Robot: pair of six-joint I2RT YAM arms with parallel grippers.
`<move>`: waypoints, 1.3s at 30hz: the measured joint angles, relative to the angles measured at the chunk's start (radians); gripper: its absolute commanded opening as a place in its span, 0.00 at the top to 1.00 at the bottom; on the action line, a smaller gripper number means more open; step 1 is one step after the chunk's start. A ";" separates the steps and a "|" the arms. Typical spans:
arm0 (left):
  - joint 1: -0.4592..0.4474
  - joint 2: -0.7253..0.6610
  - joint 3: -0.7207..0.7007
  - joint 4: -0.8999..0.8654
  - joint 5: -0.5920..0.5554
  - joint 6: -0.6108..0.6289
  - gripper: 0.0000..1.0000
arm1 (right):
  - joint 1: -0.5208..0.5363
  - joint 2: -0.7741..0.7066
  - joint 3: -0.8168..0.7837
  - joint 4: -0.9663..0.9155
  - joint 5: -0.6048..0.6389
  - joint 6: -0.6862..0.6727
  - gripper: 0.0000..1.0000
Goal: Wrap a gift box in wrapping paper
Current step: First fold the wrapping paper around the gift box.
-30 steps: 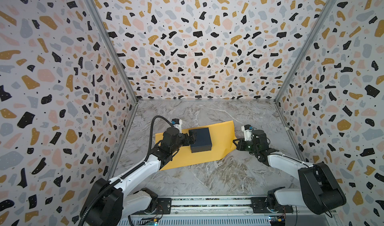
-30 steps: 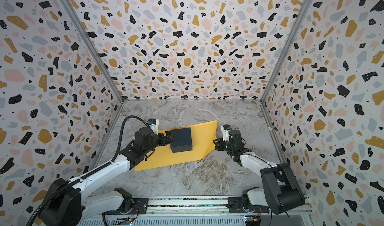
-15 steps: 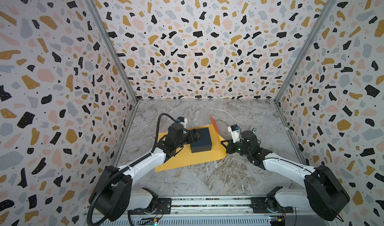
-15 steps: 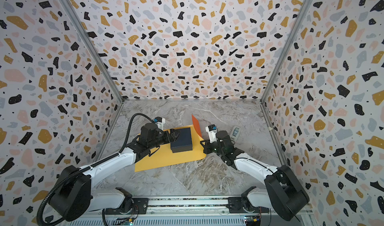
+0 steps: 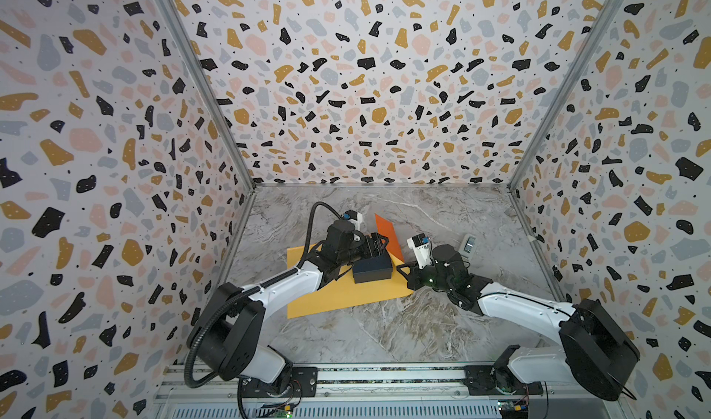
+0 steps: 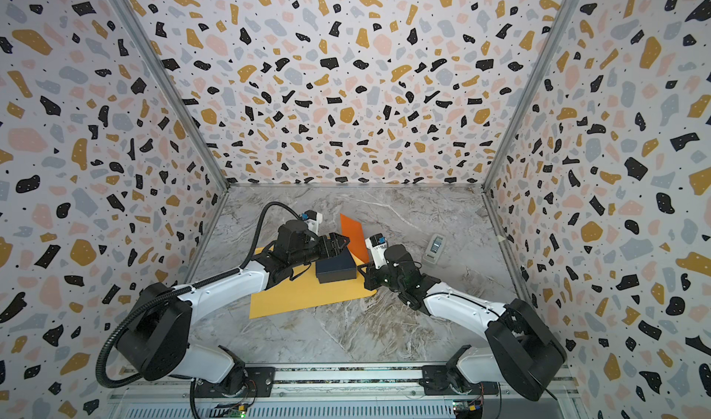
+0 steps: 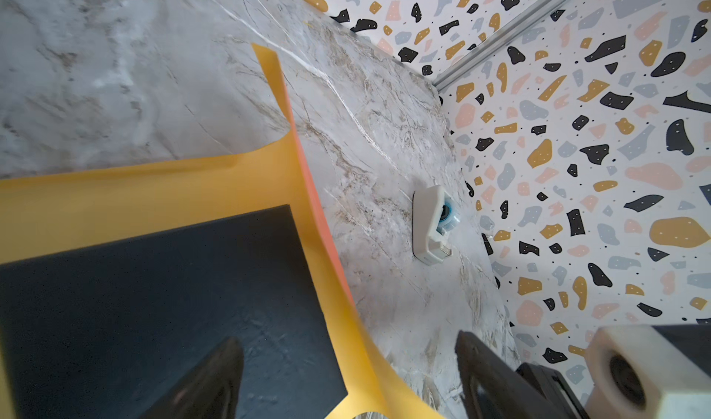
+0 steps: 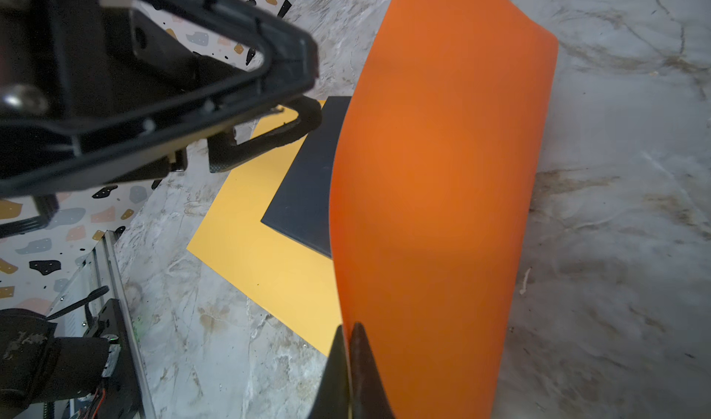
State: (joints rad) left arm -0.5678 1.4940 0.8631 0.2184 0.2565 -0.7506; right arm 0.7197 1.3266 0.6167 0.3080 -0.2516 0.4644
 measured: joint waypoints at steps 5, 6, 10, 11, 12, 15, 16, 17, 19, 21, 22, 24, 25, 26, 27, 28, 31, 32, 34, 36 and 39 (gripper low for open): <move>-0.003 0.052 0.027 0.007 -0.014 -0.011 0.37 | 0.019 0.023 0.011 0.003 0.010 0.007 0.98; -0.003 0.060 0.031 0.007 -0.019 -0.016 0.41 | 0.023 0.027 0.012 0.006 0.012 0.008 0.98; -0.004 0.076 0.037 0.007 -0.033 -0.020 0.52 | 0.033 0.035 0.013 0.014 0.018 0.010 0.98; -0.004 0.078 0.037 0.007 -0.036 -0.023 0.55 | 0.034 0.037 0.014 0.014 0.019 0.011 0.98; -0.004 0.080 0.037 0.007 -0.039 -0.023 0.57 | 0.037 0.039 0.014 0.016 0.021 0.013 0.98; -0.005 0.090 0.038 0.007 -0.048 -0.023 0.64 | 0.042 0.045 0.016 0.021 0.021 0.015 0.98; -0.005 0.095 0.040 0.007 -0.050 -0.023 0.65 | 0.043 0.047 0.017 0.021 0.021 0.017 0.98; -0.005 0.102 0.045 0.007 -0.053 -0.022 0.67 | 0.046 0.048 0.018 0.021 0.022 0.018 0.98; -0.005 0.114 0.054 0.007 -0.054 -0.023 0.71 | 0.050 0.050 0.022 0.022 0.022 0.020 0.98; -0.005 0.117 0.054 0.011 -0.055 -0.023 0.74 | 0.053 0.053 0.026 0.026 0.023 0.022 0.98; -0.005 0.117 0.054 0.011 -0.056 -0.024 0.76 | 0.053 0.055 0.026 0.029 0.024 0.022 0.98; -0.005 0.117 0.054 0.012 -0.056 -0.023 0.80 | 0.055 0.057 0.026 0.030 0.026 0.024 0.98; -0.005 0.117 0.054 0.013 -0.056 -0.023 0.81 | 0.055 0.059 0.026 0.031 0.026 0.024 0.98; -0.005 0.117 0.054 0.013 -0.056 -0.023 0.83 | 0.055 0.060 0.026 0.032 0.027 0.025 0.98; -0.005 0.117 0.054 0.014 -0.056 -0.023 0.84 | 0.055 0.061 0.026 0.032 0.028 0.025 0.98; -0.005 0.117 0.054 0.014 -0.055 -0.023 0.86 | 0.055 0.061 0.026 0.033 0.028 0.025 0.98; -0.005 0.117 0.054 0.015 -0.056 -0.021 0.92 | 0.055 0.063 0.026 0.034 0.028 0.025 0.96; -0.005 0.117 0.054 0.015 -0.055 -0.020 0.94 | 0.055 0.063 0.026 0.034 0.028 0.026 0.95; -0.005 0.117 0.054 0.015 -0.055 -0.016 0.97 | 0.055 0.063 0.026 0.035 0.028 0.027 0.90; -0.005 0.117 0.054 0.014 -0.055 -0.008 1.00 | 0.055 0.063 0.026 0.034 0.027 0.026 0.81; -0.004 0.117 0.054 0.014 -0.055 0.004 1.00 | 0.055 0.061 0.027 0.029 0.023 0.016 0.65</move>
State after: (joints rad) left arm -0.5716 1.6108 0.9173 0.2325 0.2016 -0.7464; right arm 0.7750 1.3872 0.6437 0.3370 -0.2283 0.4801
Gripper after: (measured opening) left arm 0.047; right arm 0.269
